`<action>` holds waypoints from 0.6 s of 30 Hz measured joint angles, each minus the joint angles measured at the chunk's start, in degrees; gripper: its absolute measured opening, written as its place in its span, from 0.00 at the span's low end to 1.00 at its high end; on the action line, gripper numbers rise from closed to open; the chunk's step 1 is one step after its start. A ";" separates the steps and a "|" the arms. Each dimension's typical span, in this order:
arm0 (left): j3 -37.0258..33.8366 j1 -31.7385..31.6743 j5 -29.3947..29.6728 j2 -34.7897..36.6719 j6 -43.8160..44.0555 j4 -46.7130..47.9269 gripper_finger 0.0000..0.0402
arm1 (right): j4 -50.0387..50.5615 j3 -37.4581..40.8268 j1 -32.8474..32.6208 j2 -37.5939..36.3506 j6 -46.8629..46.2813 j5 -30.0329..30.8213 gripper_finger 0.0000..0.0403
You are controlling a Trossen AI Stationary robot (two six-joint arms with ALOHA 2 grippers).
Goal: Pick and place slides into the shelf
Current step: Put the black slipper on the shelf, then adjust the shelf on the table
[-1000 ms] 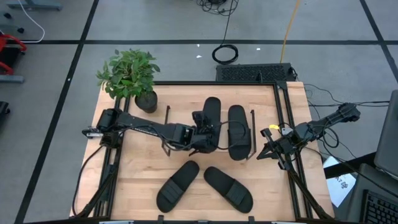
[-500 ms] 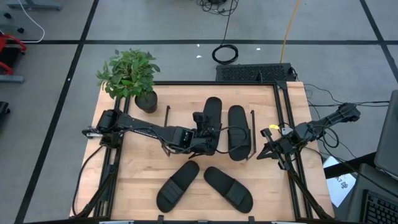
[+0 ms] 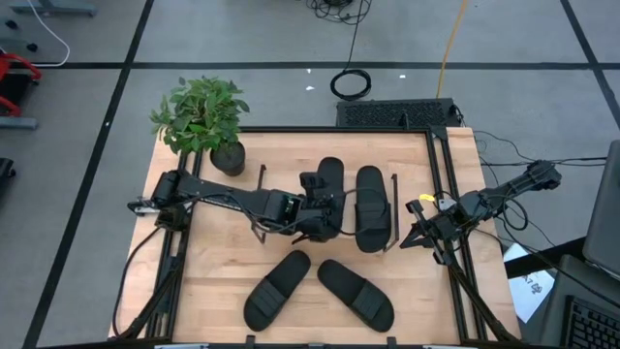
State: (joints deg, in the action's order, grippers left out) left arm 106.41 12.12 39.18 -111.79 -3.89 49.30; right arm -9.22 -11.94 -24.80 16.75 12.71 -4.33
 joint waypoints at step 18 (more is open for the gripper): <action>1.16 6.89 0.39 0.11 0.36 0.69 0.99 | 0.00 0.00 0.02 0.00 0.00 0.02 0.00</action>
State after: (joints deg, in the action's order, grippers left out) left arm 107.57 19.01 39.57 -111.68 -3.53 49.99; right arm -9.21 -11.94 -24.77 16.75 12.71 -4.32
